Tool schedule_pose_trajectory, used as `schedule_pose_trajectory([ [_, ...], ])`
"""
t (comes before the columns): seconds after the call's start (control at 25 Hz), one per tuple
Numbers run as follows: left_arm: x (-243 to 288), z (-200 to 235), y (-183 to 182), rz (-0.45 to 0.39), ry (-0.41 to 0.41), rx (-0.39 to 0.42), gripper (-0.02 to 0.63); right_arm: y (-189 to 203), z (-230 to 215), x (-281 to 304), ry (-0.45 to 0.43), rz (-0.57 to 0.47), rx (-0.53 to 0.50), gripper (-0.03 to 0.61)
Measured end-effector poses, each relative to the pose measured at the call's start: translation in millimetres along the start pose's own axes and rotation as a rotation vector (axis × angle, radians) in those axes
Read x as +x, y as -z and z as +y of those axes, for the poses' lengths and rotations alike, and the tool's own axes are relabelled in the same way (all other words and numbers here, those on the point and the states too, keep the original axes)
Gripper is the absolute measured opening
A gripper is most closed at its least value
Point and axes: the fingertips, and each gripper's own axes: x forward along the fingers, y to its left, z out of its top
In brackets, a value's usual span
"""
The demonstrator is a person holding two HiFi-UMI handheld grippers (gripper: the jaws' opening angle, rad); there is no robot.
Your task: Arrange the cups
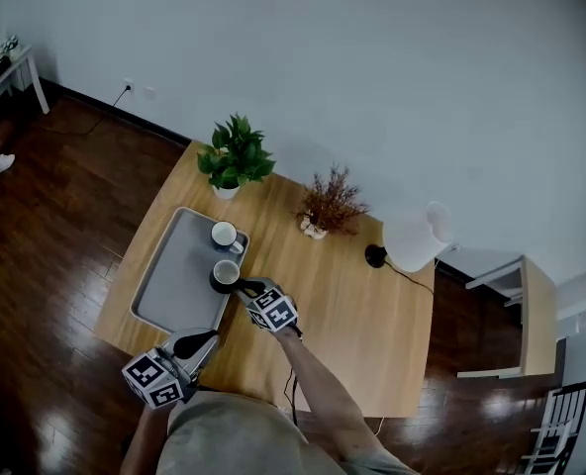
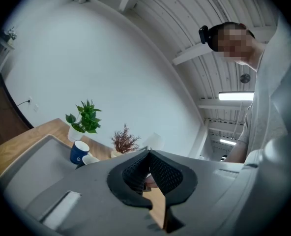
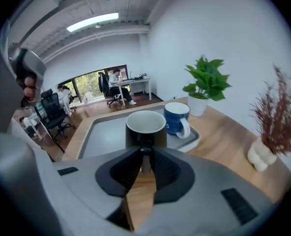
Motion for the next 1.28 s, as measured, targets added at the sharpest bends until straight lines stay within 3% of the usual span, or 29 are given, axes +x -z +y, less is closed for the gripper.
schedule_pose_trajectory([
  [0.16, -24.4, 13.7, -6.8, -0.021, -0.061, -0.014, -0.006, -13.3, 5.6, 51.4, 0.020, 0.087, -0.117, 0.086],
  [0.32, -41.8, 29.4, -15.9, -0.049, -0.107, 0.000, -0.006, -2.9, -1.1, 63.9, 0.035, 0.112, -0.153, 0.086],
  [0.48, -44.8, 33.2, -14.3, -0.047, -0.119, -0.027, -0.006, -2.2, 1.7, 68.3, 0.027, 0.101, -0.130, 0.084],
  [0.68, -30.1, 19.9, -13.1, -0.018, -0.069, -0.014, -0.006, 4.7, 1.9, 67.2, 0.062, 0.146, -0.119, 0.101],
  [0.8, -21.7, 15.5, -12.9, -0.004, -0.044, -0.012, -0.006, 25.1, 0.2, 43.0, 0.090, 0.144, -0.024, 0.147],
  [0.92, -12.4, 9.8, -8.1, 0.026, -0.017, -0.014, -0.006, 43.8, 10.7, -4.3, 0.069, 0.003, 0.135, 0.144],
  [1.0, -3.3, 3.6, -4.7, 0.048, 0.011, -0.009, -0.006, 49.2, 21.5, -48.1, 0.032, -0.159, 0.266, 0.092],
  [1.12, 15.7, -9.0, 0.1, 0.084, 0.065, 0.004, -0.006, 54.8, 31.7, -128.8, -0.004, -0.431, 0.458, 0.091],
  [1.28, 46.6, -33.7, 7.0, 0.135, 0.158, 0.031, -0.006, 76.1, 37.4, -229.1, 0.049, -0.720, 0.657, 0.069],
])
